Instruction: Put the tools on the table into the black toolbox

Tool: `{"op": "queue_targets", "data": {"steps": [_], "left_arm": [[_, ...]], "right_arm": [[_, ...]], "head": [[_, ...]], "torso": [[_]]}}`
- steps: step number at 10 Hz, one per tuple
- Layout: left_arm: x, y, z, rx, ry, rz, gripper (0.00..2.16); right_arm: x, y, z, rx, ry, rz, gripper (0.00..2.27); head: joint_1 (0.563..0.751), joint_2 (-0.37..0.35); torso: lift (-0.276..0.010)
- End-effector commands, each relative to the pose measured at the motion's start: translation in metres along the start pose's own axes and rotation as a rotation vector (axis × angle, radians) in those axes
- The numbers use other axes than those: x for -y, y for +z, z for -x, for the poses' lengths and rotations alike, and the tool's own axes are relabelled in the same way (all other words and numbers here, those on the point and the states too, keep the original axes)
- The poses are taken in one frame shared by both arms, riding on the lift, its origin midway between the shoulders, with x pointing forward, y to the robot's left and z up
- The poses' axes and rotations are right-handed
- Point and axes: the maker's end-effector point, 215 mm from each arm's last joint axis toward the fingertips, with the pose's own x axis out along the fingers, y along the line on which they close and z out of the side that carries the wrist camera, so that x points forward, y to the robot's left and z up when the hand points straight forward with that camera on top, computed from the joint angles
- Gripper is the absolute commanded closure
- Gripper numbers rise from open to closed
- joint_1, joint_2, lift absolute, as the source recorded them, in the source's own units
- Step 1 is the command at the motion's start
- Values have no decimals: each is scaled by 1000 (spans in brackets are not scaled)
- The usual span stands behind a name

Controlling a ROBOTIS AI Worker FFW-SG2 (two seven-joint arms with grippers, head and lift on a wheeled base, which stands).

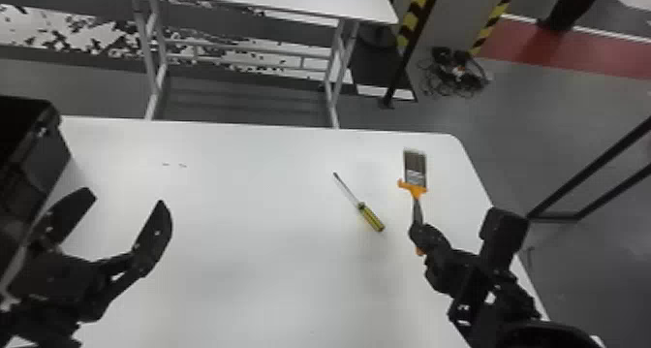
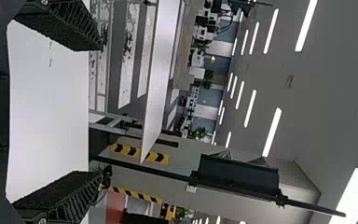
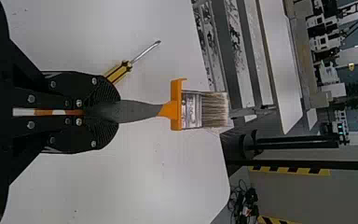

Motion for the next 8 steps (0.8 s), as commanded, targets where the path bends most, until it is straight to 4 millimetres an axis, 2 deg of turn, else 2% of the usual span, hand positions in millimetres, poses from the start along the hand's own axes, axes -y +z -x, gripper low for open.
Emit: {"op": "queue_targets", "data": {"steps": [1, 5, 6, 8], "left_arm": [[10, -3, -5, -19, -24, 17, 33], [24, -25, -16, -105, -67, 157, 33], [28, -23, -21, -103, -80, 182, 36], [42, -32, -29, -151, -125, 233, 43]], "right_arm": [[-15, 3, 2, 29, 25, 21, 2243], [-50, 14, 7, 74, 94, 54, 2243], [-59, 16, 9, 85, 114, 58, 2243], [-84, 18, 14, 106, 172, 79, 2243]], "head": [[695, -223], [695, -207], [695, -203], [695, -193]], "torso": [[-75], [-75], [-75], [-75]]}}
